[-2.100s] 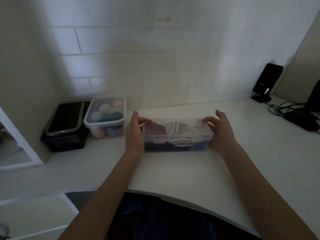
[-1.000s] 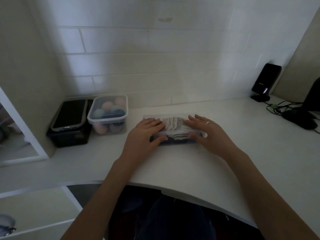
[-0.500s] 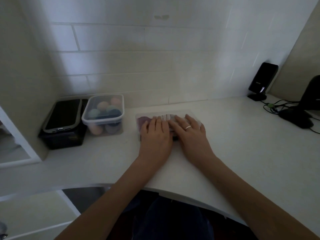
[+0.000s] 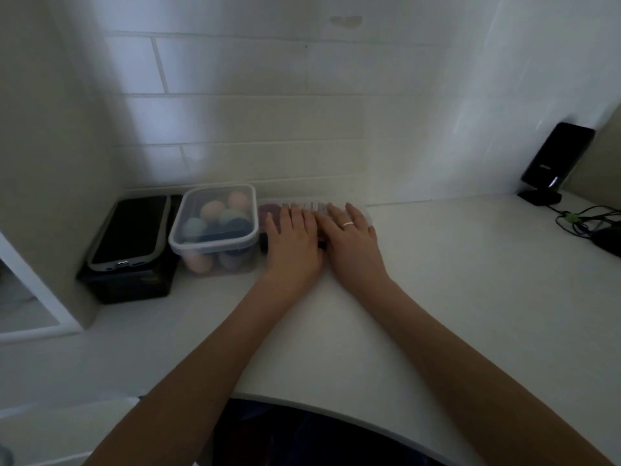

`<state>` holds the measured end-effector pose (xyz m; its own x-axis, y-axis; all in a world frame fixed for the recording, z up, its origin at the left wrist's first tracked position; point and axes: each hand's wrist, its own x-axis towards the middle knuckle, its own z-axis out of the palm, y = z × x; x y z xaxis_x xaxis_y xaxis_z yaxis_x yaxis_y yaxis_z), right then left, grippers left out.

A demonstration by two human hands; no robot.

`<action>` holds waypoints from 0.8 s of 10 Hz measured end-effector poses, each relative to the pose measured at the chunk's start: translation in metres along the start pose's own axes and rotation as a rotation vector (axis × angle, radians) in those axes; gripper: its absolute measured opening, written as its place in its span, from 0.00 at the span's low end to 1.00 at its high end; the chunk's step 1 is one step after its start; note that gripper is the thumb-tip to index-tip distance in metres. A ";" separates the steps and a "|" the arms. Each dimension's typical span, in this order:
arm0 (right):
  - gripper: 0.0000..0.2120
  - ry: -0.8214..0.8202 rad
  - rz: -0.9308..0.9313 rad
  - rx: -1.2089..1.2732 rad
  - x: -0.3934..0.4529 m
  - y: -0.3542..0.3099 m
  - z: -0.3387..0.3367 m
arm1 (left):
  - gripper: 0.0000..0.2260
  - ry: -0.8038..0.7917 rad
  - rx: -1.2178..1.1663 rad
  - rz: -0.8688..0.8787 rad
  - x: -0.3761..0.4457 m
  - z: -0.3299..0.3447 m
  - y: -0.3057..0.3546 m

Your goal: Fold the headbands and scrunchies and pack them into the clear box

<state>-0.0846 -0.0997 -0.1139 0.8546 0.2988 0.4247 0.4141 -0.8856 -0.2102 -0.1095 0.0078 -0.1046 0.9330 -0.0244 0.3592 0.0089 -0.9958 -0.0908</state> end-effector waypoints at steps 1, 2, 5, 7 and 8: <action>0.23 0.033 -0.012 0.009 0.016 0.001 0.010 | 0.25 -0.047 -0.036 0.018 0.016 0.004 -0.008; 0.23 0.035 0.010 0.023 0.028 0.004 0.017 | 0.24 0.011 -0.031 0.007 0.027 0.010 -0.016; 0.24 0.112 -0.068 0.047 0.040 0.017 0.024 | 0.27 0.030 0.020 0.056 0.034 0.016 -0.021; 0.20 -0.071 -0.096 0.406 0.054 0.023 -0.033 | 0.29 0.087 -0.266 0.093 0.028 0.006 -0.016; 0.14 0.220 -0.155 0.828 0.066 0.021 -0.089 | 0.32 0.127 -0.597 0.096 0.022 -0.028 -0.015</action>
